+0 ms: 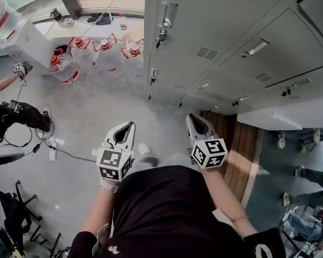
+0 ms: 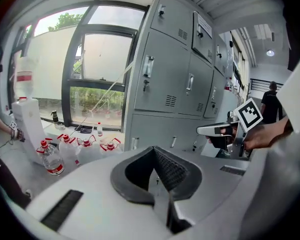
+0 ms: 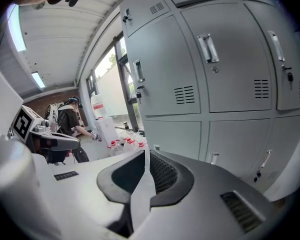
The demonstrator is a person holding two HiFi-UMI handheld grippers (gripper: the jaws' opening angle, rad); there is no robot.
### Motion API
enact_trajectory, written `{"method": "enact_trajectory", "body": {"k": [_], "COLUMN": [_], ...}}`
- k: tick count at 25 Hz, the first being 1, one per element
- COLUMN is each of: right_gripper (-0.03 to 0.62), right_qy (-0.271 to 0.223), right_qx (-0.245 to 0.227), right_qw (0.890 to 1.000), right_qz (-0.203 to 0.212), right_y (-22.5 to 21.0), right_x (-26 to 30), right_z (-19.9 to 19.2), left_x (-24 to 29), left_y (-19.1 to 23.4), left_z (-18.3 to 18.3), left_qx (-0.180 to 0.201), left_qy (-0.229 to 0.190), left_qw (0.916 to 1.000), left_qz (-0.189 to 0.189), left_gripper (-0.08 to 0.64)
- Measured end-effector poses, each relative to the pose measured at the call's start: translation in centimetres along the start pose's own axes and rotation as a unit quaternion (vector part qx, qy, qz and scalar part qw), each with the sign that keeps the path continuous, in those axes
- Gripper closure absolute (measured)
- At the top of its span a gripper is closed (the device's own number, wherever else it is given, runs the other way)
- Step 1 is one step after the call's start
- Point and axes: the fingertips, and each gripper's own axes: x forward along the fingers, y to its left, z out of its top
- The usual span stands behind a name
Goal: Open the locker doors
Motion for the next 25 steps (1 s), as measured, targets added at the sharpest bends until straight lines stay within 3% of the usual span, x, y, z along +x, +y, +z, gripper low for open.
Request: {"method": "enact_trajectory", "body": {"k": [6, 12, 17, 22, 25], "right_gripper": [0.545, 0.538, 0.469, 0.440, 0.414], "right_qy": [0.027, 0.059, 0.086, 0.100, 0.100], "right_qx": [-0.033, -0.065, -0.069, -0.070, -0.073], "right_qw": [0.999, 0.995, 0.993, 0.992, 0.992], "right_qz": [0.027, 0.041, 0.049, 0.042, 0.037], "right_y": [3.4, 3.8, 3.2, 1.8, 1.3], "right_x": [7.2, 13.8, 18.9, 23.7, 26.1], "right_z": [0.0, -1.2, -2.7, -3.7, -4.0], "left_x": [-1.5, -2.1, -2.3, -2.1, -2.3], "left_y": [4.6, 7.4, 9.3, 10.4, 11.6], "left_z": [-1.2, -2.0, -1.2, -1.7, -2.1], "left_qx": [-0.033, -0.062, -0.070, -0.069, -0.089], "left_qy": [0.000, 0.005, 0.010, 0.027, 0.039], "left_qw": [0.9992, 0.9964, 0.9933, 0.9908, 0.9852], "left_qz": [0.022, 0.057, 0.091, 0.113, 0.141], "left_gripper": [0.541, 0.541, 0.541, 0.541, 0.541]}}
